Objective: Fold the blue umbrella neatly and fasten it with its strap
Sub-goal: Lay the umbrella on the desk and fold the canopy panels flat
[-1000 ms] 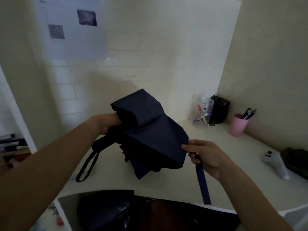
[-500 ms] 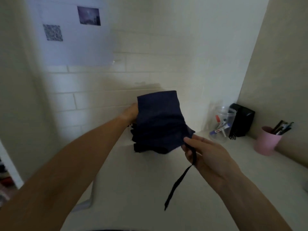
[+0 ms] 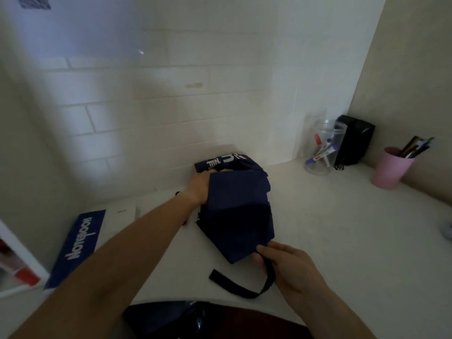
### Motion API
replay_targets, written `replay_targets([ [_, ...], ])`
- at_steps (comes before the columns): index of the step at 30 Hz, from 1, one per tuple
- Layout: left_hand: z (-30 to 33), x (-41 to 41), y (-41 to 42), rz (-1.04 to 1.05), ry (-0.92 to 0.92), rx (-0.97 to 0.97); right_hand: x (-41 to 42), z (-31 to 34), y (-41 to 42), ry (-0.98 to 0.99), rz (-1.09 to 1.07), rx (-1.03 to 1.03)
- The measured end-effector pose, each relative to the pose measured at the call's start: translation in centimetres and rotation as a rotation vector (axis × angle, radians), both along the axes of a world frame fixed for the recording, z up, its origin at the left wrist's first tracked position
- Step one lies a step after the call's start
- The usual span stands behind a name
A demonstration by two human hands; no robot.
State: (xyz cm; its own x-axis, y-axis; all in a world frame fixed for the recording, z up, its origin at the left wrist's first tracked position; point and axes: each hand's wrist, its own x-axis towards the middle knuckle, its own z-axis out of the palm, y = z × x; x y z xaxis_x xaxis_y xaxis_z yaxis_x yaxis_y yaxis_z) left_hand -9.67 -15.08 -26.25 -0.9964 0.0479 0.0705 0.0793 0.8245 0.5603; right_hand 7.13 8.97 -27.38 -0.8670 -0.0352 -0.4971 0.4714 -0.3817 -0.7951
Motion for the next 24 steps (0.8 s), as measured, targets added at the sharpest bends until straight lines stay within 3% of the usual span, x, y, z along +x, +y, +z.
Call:
replay_targets([
  [3, 2.7, 2.6, -0.7, -0.016, 0.076, -0.083, 1.9, 0.1, 0.5, -0.008, -0.002, -0.064],
  [6, 4.4, 6.8, -0.9, 0.219, 0.24, 0.058, 4.0, 0.2, 0.9, -0.005, 0.009, -0.071],
  [7, 4.4, 8.5, -0.6, 0.278, 0.374, 0.056, 4.6, 0.2, 1.0, -0.001, 0.01, -0.053],
  [9, 4.2, 12.8, 1.3, 0.167, 0.696, 0.043, 5.7, 0.5, 1.2, 0.01, 0.001, -0.056],
  [10, 3.7, 15.0, 2.7, 0.014, 0.76, 0.028, 6.3, 0.7, 1.2, 0.018, -0.004, -0.065],
  [12, 2.1, 18.1, 5.3, -0.246, 0.655, -0.073, 7.6, 1.1, 1.4, 0.042, -0.014, -0.08],
  [14, -0.2, 20.0, 6.9, -0.278, 0.453, -0.156, 8.9, 1.3, 1.5, 0.052, -0.033, -0.091],
  [17, -2.3, 20.3, 7.1, -0.102, 0.383, -0.205, 10.9, 1.1, 1.7, 0.057, -0.037, -0.113],
  [20, -1.6, 19.3, 6.5, 0.09, 0.26, -0.123, 12.3, 0.2, 1.6, 0.074, -0.019, -0.081],
  [24, -0.5, 17.0, 5.8, 0.146, 0.171, -0.15, 13.5, -1.9, 1.9, 0.133, 0.038, 0.005],
])
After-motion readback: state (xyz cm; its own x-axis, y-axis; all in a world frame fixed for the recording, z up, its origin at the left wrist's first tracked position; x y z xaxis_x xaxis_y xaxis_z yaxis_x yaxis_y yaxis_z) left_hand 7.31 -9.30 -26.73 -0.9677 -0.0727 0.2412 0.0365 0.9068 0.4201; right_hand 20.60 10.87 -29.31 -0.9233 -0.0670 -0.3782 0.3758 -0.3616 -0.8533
